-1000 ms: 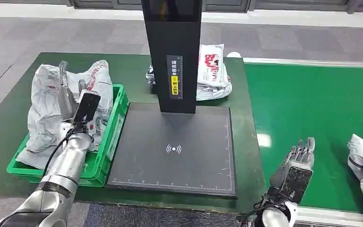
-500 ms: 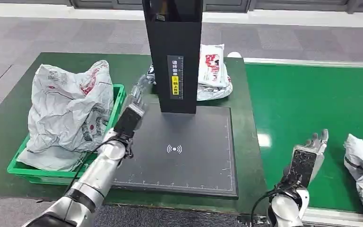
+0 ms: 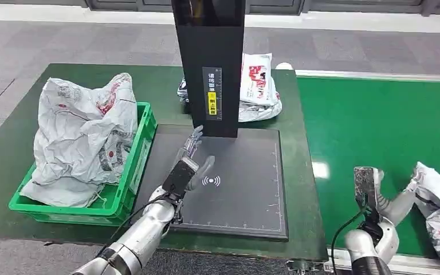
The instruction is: Moved the parcel from conveyor to table for the left to box.
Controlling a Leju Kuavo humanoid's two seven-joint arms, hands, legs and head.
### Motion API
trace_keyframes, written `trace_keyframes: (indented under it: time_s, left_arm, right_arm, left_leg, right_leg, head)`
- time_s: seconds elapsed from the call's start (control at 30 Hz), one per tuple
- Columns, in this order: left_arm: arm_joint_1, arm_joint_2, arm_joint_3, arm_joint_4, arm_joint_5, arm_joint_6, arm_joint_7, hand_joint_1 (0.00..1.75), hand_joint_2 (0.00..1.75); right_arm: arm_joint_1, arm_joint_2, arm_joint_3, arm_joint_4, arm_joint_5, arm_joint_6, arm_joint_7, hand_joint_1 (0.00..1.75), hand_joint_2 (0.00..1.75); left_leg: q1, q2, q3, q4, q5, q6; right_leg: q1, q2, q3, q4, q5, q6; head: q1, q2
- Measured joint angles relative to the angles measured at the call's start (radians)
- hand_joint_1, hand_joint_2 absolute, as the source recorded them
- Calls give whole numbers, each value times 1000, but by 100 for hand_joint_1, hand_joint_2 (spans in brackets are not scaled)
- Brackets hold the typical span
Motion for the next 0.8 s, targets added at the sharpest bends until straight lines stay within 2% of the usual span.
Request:
trace_keyframes:
  time_s: [0.07,0.1,0.23,0.57,0.7,0.8]
  left_arm:
    - [12,2,0,15,10,6,-8,0,175]
    - [20,3,0,20,12,6,-15,0,175]
    - [36,7,0,39,13,6,-26,0,175]
    - [39,7,0,59,13,11,-26,0,175]
    - [60,13,0,55,5,39,-24,0,175]
    - [94,24,2,43,-6,59,-24,0,175]
  right_arm:
    - [-10,-28,-24,45,95,15,94,0,175]
    - [-13,-41,-36,63,116,21,107,0,175]
    - [-25,-71,-70,113,135,27,112,0,175]
    - [-37,-84,-79,160,147,29,124,0,175]
    - [-49,-102,-82,197,235,47,206,0,175]
    - [-81,-123,-86,254,350,32,306,0,175]
  left_leg:
    - [0,-1,0,0,0,0]
    - [0,-2,-1,0,0,0]
    - [0,-1,-1,0,0,0]
    - [0,-1,-1,0,0,1]
    - [0,-1,-1,0,0,1]
    - [0,-1,-2,0,0,1]
  right_leg:
    - [0,-1,1,0,0,1]
    - [0,-2,1,0,0,1]
    - [0,-1,0,0,0,1]
    - [0,-1,0,0,0,1]
    - [0,-2,0,0,0,1]
    - [-1,-1,0,0,0,1]
  head:
    - [0,0]
    - [0,0]
    - [0,0]
    - [0,0]
    - [0,0]
    - [0,0]
